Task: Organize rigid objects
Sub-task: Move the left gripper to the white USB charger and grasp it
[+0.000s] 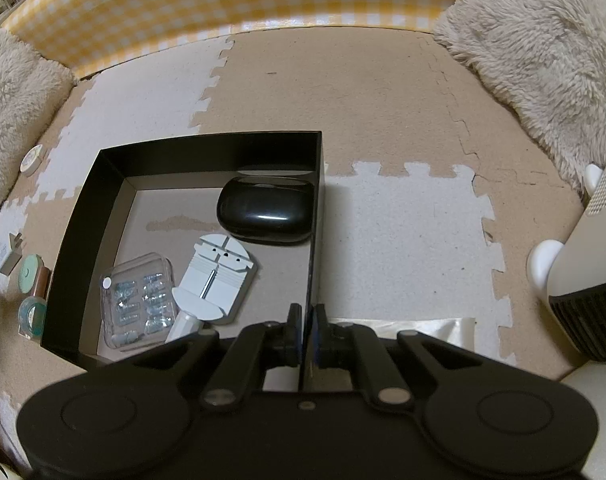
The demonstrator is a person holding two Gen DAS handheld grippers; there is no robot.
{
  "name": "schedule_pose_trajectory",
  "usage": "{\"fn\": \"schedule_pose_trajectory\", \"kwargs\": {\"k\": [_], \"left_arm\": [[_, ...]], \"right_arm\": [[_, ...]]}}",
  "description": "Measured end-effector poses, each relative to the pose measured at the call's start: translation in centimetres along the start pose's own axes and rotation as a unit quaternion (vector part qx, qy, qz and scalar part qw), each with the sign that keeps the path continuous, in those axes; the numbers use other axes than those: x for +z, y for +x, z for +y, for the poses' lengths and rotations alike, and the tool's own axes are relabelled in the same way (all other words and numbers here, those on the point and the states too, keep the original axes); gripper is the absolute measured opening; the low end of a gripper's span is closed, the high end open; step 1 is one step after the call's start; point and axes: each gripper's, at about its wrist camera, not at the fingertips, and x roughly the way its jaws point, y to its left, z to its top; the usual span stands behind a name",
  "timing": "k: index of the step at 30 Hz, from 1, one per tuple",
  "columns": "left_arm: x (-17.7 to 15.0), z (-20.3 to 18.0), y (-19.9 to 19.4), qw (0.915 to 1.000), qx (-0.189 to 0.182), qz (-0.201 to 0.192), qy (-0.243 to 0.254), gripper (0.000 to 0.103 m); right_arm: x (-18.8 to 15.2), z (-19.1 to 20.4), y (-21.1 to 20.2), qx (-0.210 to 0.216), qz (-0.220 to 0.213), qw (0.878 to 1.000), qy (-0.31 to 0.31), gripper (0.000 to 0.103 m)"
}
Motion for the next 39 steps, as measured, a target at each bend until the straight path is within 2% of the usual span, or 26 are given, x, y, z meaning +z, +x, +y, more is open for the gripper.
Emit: {"fn": "schedule_pose_trajectory", "kwargs": {"k": [4, 6, 8, 13, 17, 20, 23, 26, 32, 39], "left_arm": [[-0.7, 0.6, 1.4, 0.9989, -0.02, 0.037, 0.022, 0.103], [-0.9, 0.5, 1.9, 0.9981, -0.018, 0.047, 0.035, 0.097], [-0.9, 0.5, 2.4, 0.9973, -0.022, 0.057, 0.041, 0.084], [-1.3, 0.2, 3.8, 0.9938, -0.055, 0.079, 0.057, 0.073], [-1.5, 0.0, 4.6, 0.9922, -0.06, 0.093, 0.057, 0.062], [-1.4, 0.0, 4.8, 0.9911, -0.058, 0.106, 0.056, 0.047], [-1.4, -0.2, 4.6, 0.9887, -0.07, 0.122, 0.053, 0.039], [-1.4, -0.2, 4.4, 0.9899, -0.069, 0.117, 0.039, 0.039], [-1.2, 0.3, 5.4, 0.9924, -0.049, 0.109, -0.03, 0.039], [-1.1, -0.4, 6.5, 0.9926, -0.027, 0.112, -0.037, 0.039]], "right_arm": [[0.0, 0.0, 0.0, 0.0, 0.0, 1.0, -0.001, 0.005], [0.0, 0.0, 0.0, 0.0, 0.0, 1.0, -0.001, 0.005], [0.0, 0.0, 0.0, 0.0, 0.0, 1.0, -0.001, 0.005], [0.0, 0.0, 0.0, -0.001, 0.0, 1.0, -0.001, 0.005], [0.0, 0.1, 0.0, -0.002, 0.0, 1.0, -0.002, 0.005], [0.0, 0.1, 0.0, -0.003, 0.001, 1.0, -0.004, 0.005], [-0.1, 0.1, 0.0, -0.003, 0.001, 1.0, -0.003, 0.005], [-0.1, 0.2, 0.0, -0.003, 0.001, 1.0, -0.004, 0.005], [0.0, 0.3, 0.1, -0.006, 0.002, 1.0, -0.007, 0.005], [0.0, 0.3, 0.1, -0.007, 0.002, 1.0, -0.008, 0.005]]}}
